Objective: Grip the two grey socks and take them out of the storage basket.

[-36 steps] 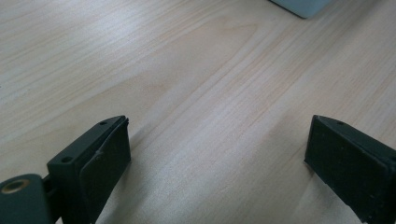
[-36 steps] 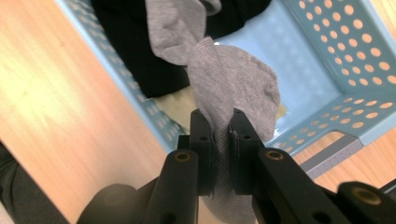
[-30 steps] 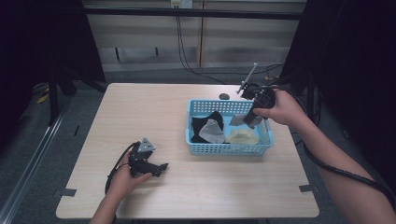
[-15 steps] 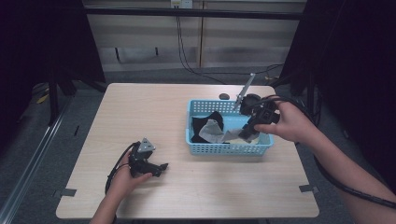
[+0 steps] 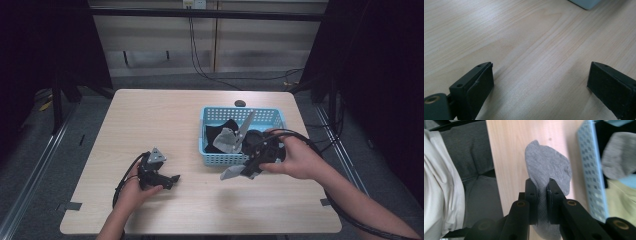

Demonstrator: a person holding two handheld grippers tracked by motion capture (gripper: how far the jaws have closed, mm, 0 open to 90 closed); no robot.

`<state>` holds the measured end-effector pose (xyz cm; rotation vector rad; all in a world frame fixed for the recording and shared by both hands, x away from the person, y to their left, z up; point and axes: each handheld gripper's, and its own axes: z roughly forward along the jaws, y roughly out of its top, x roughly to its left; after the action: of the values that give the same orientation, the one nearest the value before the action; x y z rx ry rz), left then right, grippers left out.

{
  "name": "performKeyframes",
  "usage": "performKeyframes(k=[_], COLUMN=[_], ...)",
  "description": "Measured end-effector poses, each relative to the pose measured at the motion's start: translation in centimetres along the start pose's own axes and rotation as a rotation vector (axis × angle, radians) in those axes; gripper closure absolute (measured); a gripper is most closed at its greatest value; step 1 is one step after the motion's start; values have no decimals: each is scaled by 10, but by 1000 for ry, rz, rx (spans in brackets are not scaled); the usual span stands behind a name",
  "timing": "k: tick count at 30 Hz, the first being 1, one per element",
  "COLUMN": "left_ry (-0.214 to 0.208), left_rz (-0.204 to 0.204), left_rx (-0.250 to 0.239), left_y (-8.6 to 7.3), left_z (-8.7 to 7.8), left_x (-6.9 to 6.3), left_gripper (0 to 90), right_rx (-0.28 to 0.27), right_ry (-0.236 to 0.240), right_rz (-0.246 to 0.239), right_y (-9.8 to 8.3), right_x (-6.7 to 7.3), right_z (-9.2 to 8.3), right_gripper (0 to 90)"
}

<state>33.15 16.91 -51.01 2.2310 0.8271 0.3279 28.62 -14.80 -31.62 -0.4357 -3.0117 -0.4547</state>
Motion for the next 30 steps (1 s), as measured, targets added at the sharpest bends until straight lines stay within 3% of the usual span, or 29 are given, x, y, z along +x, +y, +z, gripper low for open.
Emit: performKeyframes(k=[7, 8, 16, 24, 30], left_ry=[4, 5, 5, -1, 0], left_rz=[3, 3, 4, 0, 1], left_rx=[0, 0, 1, 0, 0], left_y=[0, 0, 0, 0, 0], left_z=[0, 0, 0, 0, 0], left_x=[0, 0, 0, 0, 0], left_gripper=[61, 61, 61, 61, 61], right_rx=[6, 19, 84, 104, 121], right_ry=[38, 36, 33, 70, 71], right_rz=[-5, -4, 12, 32, 26], right_y=[0, -1, -10, -21, -27], right_x=[1, 0, -6, -7, -6], right_z=[34, 46, 85, 109, 119], right_gripper=[812, 812, 809, 800, 780])
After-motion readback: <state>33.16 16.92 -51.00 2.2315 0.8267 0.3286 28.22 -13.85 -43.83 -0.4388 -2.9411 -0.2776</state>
